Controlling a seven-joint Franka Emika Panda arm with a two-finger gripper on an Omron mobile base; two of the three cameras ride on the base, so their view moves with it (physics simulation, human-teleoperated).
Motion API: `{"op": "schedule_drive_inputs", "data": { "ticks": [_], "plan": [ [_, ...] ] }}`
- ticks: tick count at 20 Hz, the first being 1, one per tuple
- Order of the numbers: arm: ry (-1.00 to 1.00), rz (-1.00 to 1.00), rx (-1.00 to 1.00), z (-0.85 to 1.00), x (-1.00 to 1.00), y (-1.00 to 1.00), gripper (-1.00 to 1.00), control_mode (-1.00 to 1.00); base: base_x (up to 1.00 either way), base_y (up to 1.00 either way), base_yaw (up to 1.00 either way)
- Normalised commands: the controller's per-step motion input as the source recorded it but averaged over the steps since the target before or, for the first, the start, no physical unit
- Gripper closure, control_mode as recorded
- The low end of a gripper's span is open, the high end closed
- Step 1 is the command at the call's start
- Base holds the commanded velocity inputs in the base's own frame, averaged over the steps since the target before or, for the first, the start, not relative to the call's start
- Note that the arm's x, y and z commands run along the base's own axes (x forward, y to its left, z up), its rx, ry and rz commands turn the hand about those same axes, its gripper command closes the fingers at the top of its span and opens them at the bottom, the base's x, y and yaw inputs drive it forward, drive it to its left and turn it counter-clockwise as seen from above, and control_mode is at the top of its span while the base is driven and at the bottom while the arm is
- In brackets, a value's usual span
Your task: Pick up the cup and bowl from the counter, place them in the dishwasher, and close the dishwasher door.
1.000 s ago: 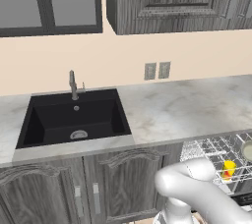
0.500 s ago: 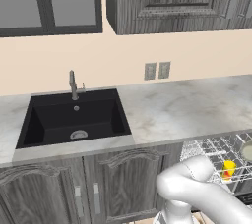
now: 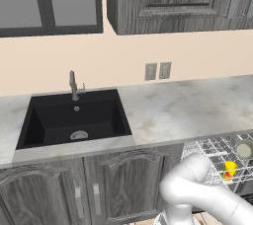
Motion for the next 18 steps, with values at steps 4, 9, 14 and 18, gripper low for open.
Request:
{"op": "schedule_drive_inputs", "data": {
  "ticks": [4, 9, 14, 18],
  "plan": [
    [0.05, 0.09, 0.0, -0.68, 0.31, -0.26, 1.0, -1.0, 0.0, 0.0, 0.0],
    [0.01, 0.08, 0.0, -0.43, 0.22, -0.35, 1.0, -1.0, 0.0, 0.0, 0.0],
    [0.0, 0.06, 0.0, -0.32, 0.14, -0.38, 1.0, -1.0, 0.0, 0.0, 0.0],
    [0.0, 0.07, 0.0, -0.56, 0.15, -0.36, 1.0, -1.0, 0.0, 0.0, 0.0]
  ]
}}
